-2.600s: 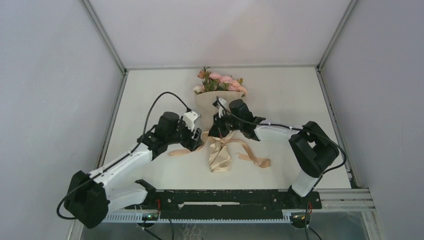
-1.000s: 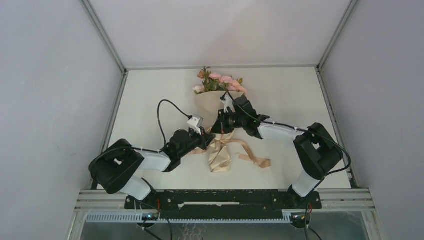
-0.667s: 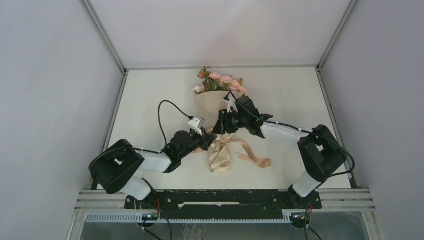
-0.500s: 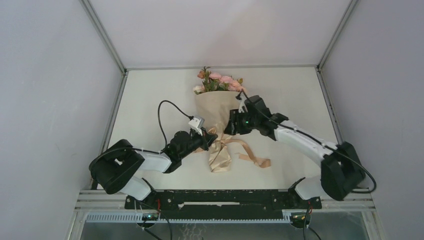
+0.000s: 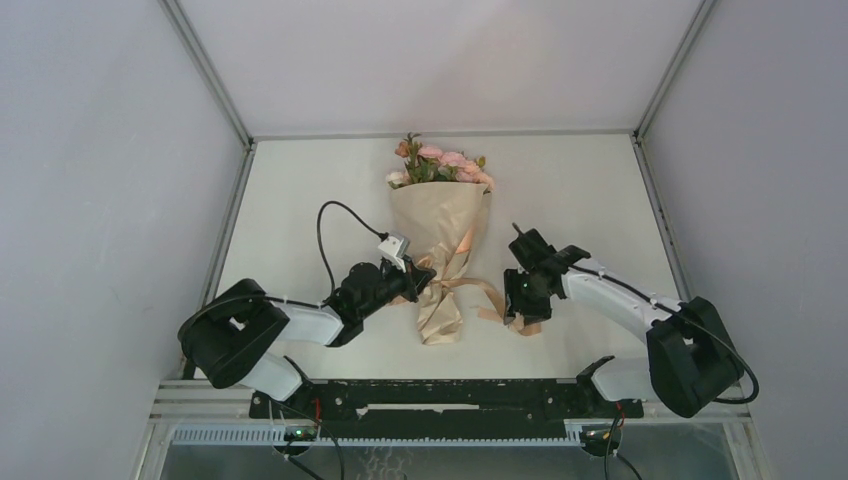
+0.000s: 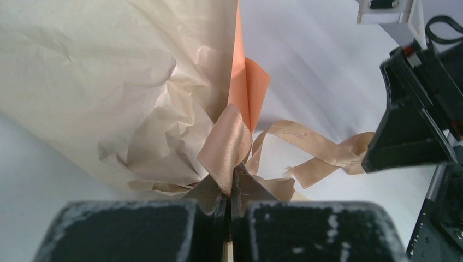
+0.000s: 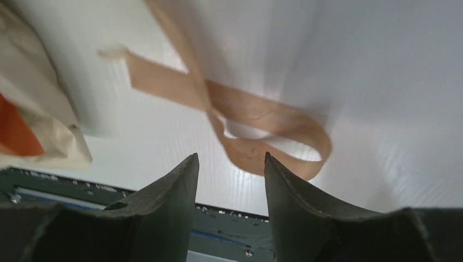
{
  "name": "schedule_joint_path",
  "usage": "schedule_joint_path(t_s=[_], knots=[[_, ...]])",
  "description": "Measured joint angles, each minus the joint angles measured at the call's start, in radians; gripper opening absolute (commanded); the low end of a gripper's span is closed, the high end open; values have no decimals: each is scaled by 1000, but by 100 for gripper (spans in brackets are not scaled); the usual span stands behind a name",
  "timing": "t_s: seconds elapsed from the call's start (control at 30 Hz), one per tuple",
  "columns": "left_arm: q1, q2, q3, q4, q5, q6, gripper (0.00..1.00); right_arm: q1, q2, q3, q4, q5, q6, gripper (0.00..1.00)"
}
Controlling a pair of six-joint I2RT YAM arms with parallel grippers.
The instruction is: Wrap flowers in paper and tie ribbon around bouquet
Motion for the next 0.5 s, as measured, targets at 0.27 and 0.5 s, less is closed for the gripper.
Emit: schedule_joint_path(t_s=[0.27, 0.5], knots=[[-5, -13, 0, 0, -1, 10, 0, -134, -90, -8, -4, 99, 54, 55], [-6, -13, 0, 0, 0, 16, 0, -286, -187, -152, 62, 70, 130, 54]])
